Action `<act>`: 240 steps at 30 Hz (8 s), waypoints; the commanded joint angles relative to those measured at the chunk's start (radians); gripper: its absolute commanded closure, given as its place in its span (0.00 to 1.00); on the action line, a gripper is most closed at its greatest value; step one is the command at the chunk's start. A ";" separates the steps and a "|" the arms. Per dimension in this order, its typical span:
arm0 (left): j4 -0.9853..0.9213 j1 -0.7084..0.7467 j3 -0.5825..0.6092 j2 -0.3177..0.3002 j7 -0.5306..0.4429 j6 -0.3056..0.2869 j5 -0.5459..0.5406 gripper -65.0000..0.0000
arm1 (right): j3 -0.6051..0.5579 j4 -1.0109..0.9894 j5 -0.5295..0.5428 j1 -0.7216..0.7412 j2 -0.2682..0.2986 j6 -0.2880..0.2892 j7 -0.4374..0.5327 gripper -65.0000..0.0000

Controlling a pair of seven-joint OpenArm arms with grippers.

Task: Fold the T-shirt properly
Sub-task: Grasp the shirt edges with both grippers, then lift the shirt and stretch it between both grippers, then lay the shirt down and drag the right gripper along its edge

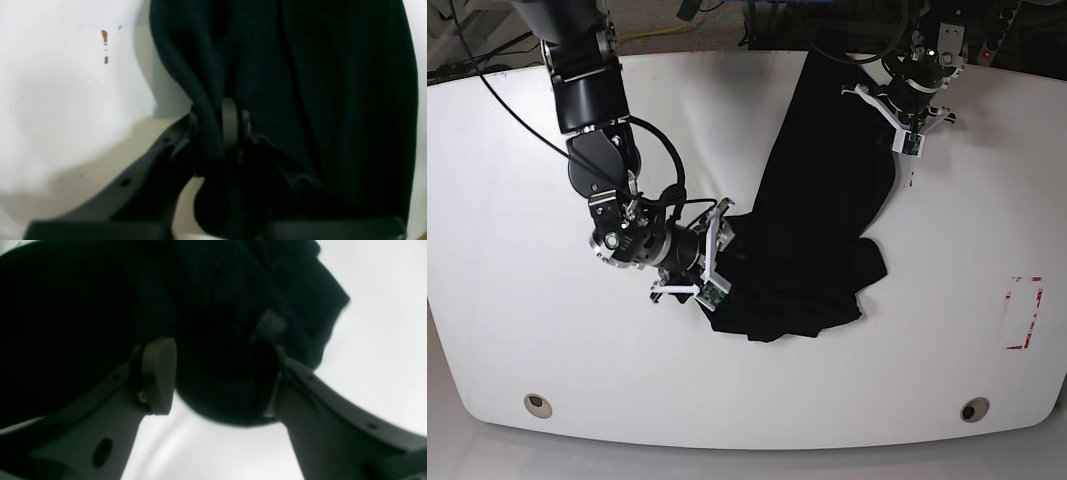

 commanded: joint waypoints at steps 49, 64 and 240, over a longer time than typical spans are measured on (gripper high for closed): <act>0.006 0.014 -0.002 -0.025 0.042 0.005 0.012 0.94 | -0.059 -0.446 0.005 0.203 -0.133 -0.107 0.249 0.95; 0.004 0.012 -0.002 -0.042 0.042 0.005 0.012 0.94 | -0.059 -0.466 0.007 0.186 -0.154 -0.102 0.249 0.75; 0.130 -0.109 -0.452 -0.179 0.494 -0.531 0.093 0.94 | 0.443 -0.457 0.007 0.086 0.016 0.025 0.007 0.88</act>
